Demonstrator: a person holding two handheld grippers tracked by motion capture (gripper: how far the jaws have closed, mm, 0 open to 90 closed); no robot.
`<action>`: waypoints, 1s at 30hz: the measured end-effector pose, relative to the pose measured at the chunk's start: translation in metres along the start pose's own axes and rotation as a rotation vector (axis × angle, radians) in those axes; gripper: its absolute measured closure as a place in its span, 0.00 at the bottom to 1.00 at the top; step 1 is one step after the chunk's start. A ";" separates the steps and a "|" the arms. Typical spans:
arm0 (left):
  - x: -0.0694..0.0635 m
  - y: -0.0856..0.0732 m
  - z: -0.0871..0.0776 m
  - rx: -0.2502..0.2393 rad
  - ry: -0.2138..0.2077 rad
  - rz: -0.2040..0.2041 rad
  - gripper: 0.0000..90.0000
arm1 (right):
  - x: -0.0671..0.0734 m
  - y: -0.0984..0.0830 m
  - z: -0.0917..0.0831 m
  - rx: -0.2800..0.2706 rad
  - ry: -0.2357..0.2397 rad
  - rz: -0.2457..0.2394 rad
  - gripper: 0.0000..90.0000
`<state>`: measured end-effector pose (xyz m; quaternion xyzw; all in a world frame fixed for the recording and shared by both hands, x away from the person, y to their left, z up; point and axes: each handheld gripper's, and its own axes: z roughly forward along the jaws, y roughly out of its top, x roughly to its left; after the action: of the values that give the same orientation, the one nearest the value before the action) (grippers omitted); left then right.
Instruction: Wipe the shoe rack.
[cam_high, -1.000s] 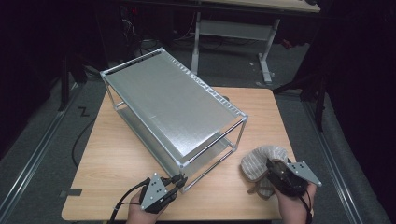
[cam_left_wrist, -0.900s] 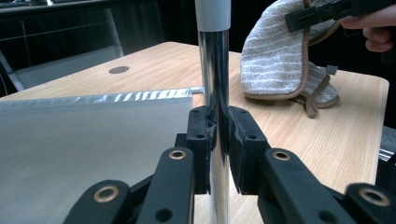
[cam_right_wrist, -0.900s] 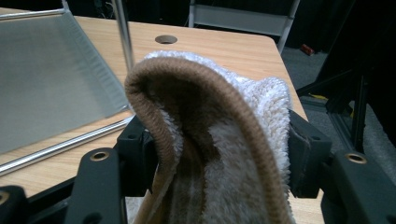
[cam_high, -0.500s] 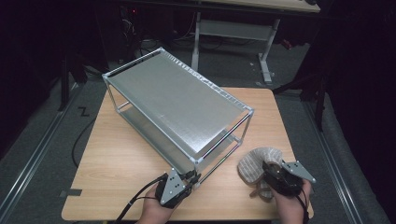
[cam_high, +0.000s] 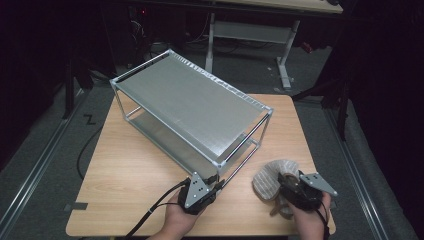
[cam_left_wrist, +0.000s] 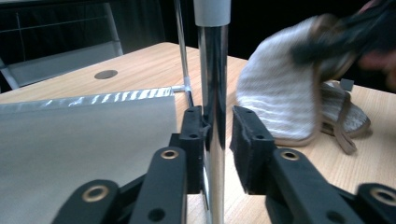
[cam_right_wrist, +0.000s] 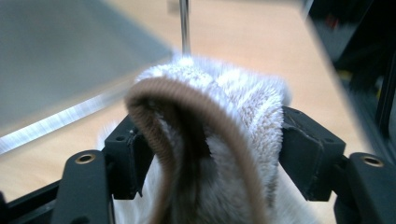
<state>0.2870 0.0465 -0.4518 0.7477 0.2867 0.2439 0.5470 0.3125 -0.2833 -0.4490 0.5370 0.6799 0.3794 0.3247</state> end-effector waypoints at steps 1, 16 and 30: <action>0.000 0.000 -0.002 -0.001 -0.003 0.003 0.79 | 0.000 -0.005 0.008 0.042 0.000 -0.005 0.33; 0.015 -0.016 -0.058 -0.026 -0.025 0.026 0.58 | 0.004 -0.006 -0.039 0.018 0.010 -0.019 0.25; 0.052 -0.023 -0.079 0.000 0.082 0.021 0.57 | 0.114 0.009 -0.041 -0.118 0.220 -0.139 0.30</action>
<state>0.2667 0.1416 -0.4492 0.7400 0.3012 0.2800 0.5323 0.2580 -0.1771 -0.4247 0.4240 0.7233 0.4520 0.3047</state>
